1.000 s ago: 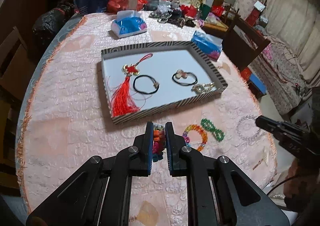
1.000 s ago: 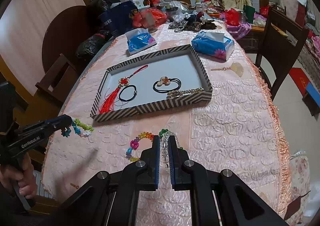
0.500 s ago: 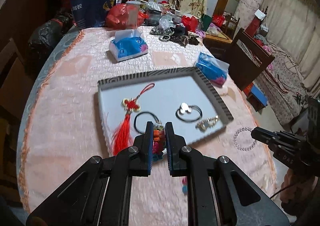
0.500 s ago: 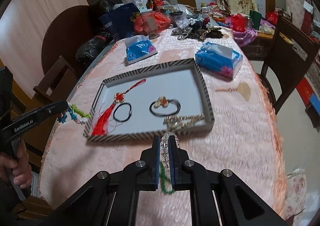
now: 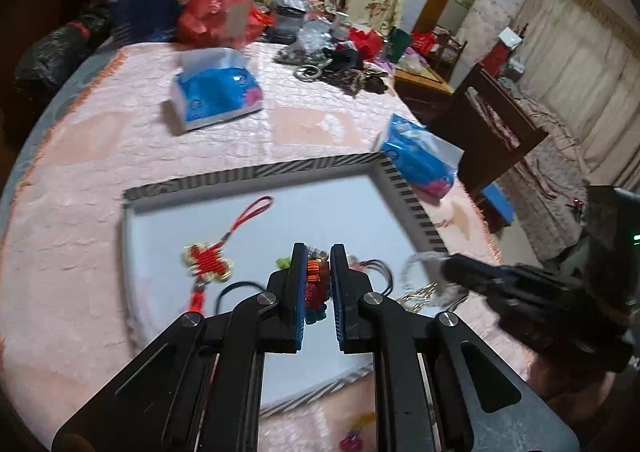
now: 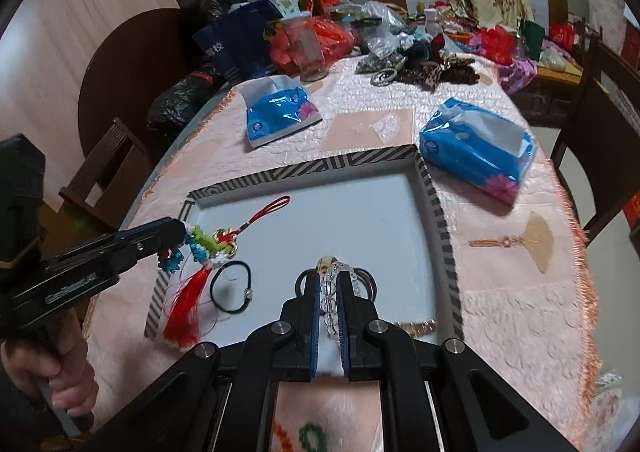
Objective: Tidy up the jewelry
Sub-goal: 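Carry both bracelets over the tray and lower them with both tools, then open both tools to release the bracelets in the tray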
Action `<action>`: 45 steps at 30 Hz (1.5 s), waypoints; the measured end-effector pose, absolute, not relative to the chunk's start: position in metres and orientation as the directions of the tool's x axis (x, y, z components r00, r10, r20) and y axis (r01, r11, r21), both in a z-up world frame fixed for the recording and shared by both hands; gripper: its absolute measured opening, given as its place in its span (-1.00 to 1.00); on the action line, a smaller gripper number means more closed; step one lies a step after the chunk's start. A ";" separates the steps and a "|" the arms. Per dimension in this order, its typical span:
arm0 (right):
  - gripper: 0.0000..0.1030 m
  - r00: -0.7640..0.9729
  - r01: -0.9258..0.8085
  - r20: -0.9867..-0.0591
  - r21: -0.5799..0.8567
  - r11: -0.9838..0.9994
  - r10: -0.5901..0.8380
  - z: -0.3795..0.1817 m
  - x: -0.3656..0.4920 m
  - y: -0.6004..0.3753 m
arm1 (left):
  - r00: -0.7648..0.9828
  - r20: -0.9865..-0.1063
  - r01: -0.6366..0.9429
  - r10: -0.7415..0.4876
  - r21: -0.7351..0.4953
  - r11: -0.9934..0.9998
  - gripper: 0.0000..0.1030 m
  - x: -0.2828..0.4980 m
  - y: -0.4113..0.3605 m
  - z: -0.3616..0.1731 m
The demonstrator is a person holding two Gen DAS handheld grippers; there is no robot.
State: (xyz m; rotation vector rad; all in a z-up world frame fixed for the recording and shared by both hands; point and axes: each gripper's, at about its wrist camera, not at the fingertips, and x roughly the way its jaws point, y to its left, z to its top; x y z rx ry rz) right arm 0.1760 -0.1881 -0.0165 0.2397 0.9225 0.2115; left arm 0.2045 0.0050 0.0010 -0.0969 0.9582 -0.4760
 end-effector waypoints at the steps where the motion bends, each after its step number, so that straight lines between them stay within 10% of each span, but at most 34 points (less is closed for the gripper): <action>1: -0.86 0.580 -0.075 -0.764 0.294 0.953 0.281 -0.021 0.180 -0.188 | 0.472 -0.770 0.346 -0.429 -0.286 0.894 -0.80 0.207 0.003 -0.005; 13: -0.86 0.502 -0.098 -0.784 0.368 0.925 0.365 -0.068 0.190 -0.173 | 0.398 -0.866 0.272 -0.302 -0.204 0.941 -0.80 0.211 0.032 -0.071; 18: -0.84 0.498 -0.091 -0.779 0.390 0.916 0.382 -0.068 0.190 -0.171 | 0.396 -0.875 0.271 -0.278 -0.177 0.946 -0.26 0.209 0.030 -0.075; 38: -0.83 0.520 0.018 -0.812 0.323 0.946 0.267 -0.064 0.075 -0.207 | 0.394 -0.845 0.414 -0.361 -0.188 0.891 0.02 0.108 0.020 -0.052; 45: -0.41 0.473 -0.070 -0.835 0.283 0.957 0.282 -0.094 0.051 -0.179 | 0.297 -0.892 0.483 -0.340 -0.167 0.859 0.02 0.074 -0.016 -0.098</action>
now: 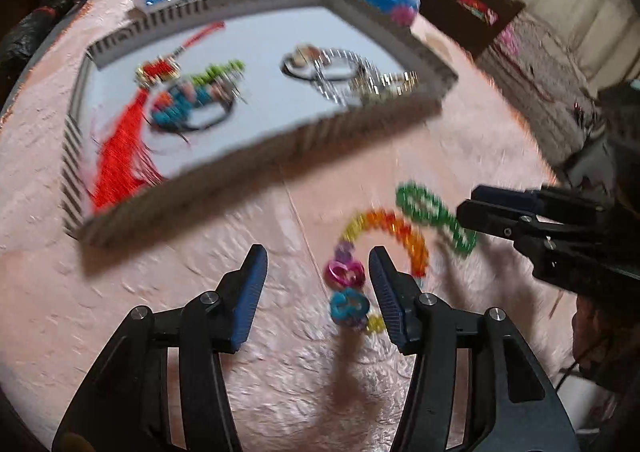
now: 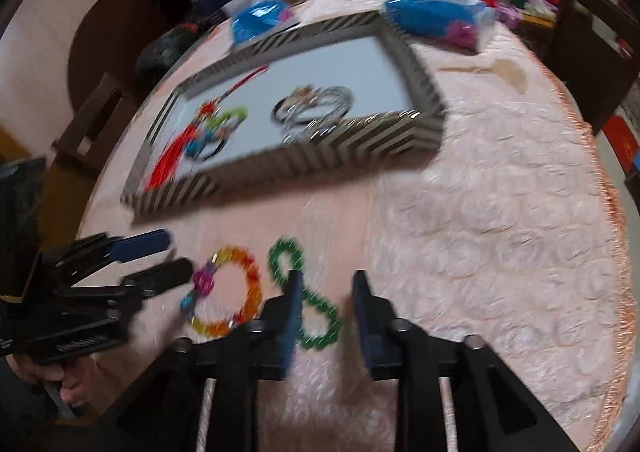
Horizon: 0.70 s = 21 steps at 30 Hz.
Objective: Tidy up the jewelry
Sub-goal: 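Open both tools to release the bracelets in the tray, then grasp the rainbow bead bracelet with the left tool while the right tool grasps the green jade bracelet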
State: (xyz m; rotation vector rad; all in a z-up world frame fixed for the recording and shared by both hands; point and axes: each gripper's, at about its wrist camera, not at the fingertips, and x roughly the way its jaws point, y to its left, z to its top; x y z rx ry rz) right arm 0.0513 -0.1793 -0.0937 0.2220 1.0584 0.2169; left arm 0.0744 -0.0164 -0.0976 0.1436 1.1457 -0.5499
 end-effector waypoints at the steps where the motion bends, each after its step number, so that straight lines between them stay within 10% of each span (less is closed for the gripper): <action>1: -0.41 0.471 -0.083 -0.836 0.276 0.958 0.282 -0.096 0.050 -0.176 | 0.298 -0.895 0.491 -0.333 -0.155 0.857 0.02 0.072 -0.019 -0.101; 4: -0.41 0.453 -0.138 -0.849 0.233 0.963 0.270 -0.104 0.050 -0.163 | 0.325 -0.892 0.524 -0.313 -0.105 0.845 -0.02 0.063 -0.024 -0.101; 9: -0.41 0.472 -0.186 -0.850 0.162 0.969 0.233 -0.106 0.049 -0.157 | 0.336 -0.899 0.493 -0.280 -0.085 0.866 -0.86 0.063 -0.009 -0.102; 21: -0.84 0.463 -0.073 -0.845 0.265 0.961 0.268 -0.103 0.019 -0.175 | 0.306 -0.899 0.483 -0.313 -0.136 0.865 -0.94 0.042 0.021 -0.096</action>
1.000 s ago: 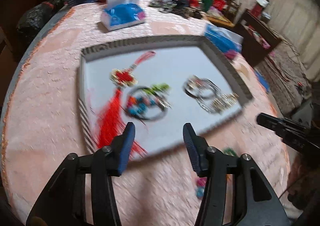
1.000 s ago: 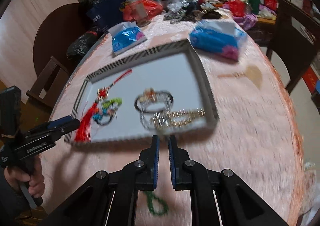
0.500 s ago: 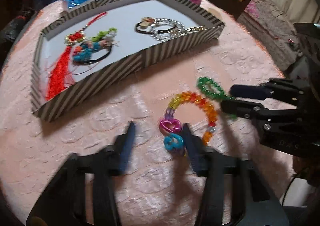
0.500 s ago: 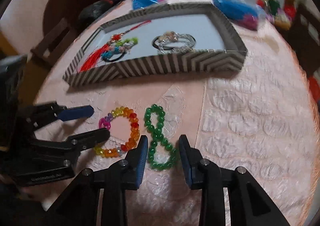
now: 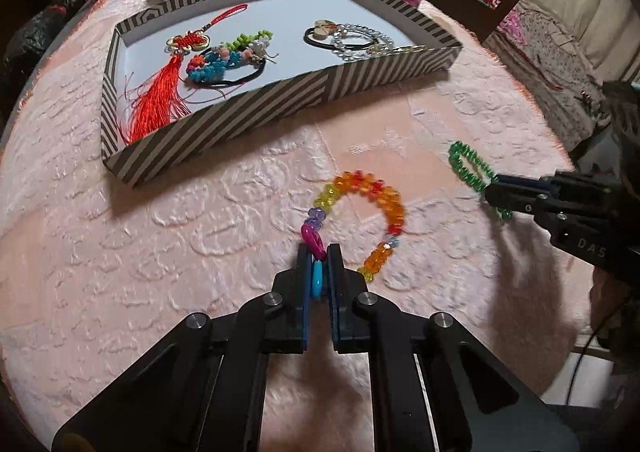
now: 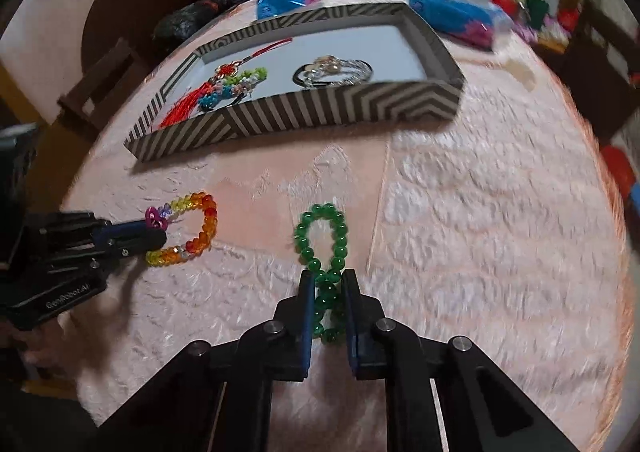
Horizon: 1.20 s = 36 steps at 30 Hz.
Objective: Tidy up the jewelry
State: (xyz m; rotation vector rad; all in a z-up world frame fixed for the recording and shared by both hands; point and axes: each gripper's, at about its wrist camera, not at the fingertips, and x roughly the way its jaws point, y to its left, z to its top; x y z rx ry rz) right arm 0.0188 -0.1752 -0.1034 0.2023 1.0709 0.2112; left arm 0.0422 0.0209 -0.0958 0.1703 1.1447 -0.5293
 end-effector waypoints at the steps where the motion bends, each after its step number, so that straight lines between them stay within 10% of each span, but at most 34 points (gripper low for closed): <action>1: -0.86 0.475 -0.061 -0.834 0.287 0.956 0.281 -0.098 0.015 -0.176 | 0.313 -0.894 0.484 -0.320 -0.139 0.864 -0.94 0.040 0.022 -0.091; 36: -0.86 0.604 -0.037 -0.737 0.354 0.935 0.303 -0.015 -0.026 -0.166 | 0.399 -0.817 0.499 -0.418 -0.189 0.846 -0.94 0.017 0.029 -0.007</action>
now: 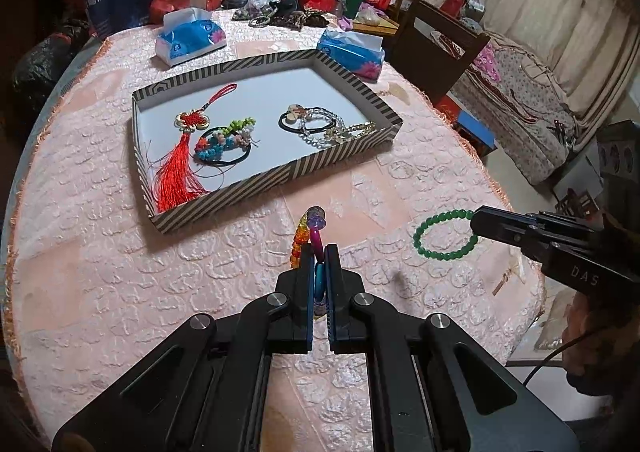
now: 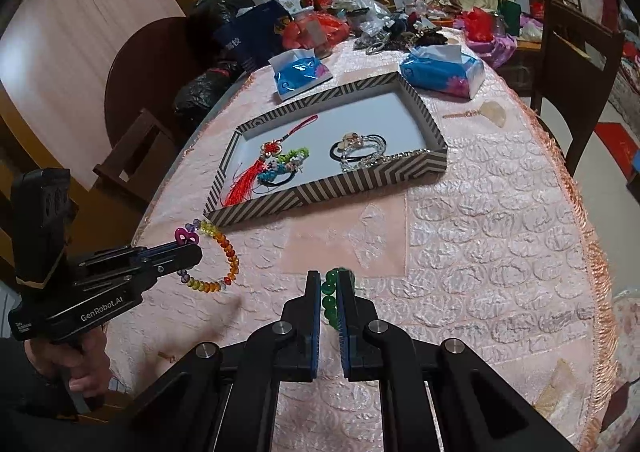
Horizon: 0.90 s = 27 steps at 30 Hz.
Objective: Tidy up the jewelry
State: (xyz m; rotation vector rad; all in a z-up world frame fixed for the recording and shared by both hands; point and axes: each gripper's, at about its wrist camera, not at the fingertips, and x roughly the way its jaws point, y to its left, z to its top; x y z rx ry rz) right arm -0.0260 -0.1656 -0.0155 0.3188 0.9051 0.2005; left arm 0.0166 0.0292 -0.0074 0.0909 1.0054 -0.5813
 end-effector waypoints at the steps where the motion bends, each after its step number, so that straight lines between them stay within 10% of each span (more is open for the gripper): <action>1: -0.86 0.601 -0.034 -0.745 0.338 0.941 0.289 -0.014 -0.025 -0.164 | 0.402 -0.817 0.496 -0.413 -0.186 0.848 -0.94 0.016 0.029 -0.007; 27: -0.86 0.623 -0.040 -0.748 0.264 0.964 0.231 0.012 -0.022 -0.154 | 0.513 -0.841 0.311 -0.170 -0.003 0.950 -0.94 0.027 0.039 0.027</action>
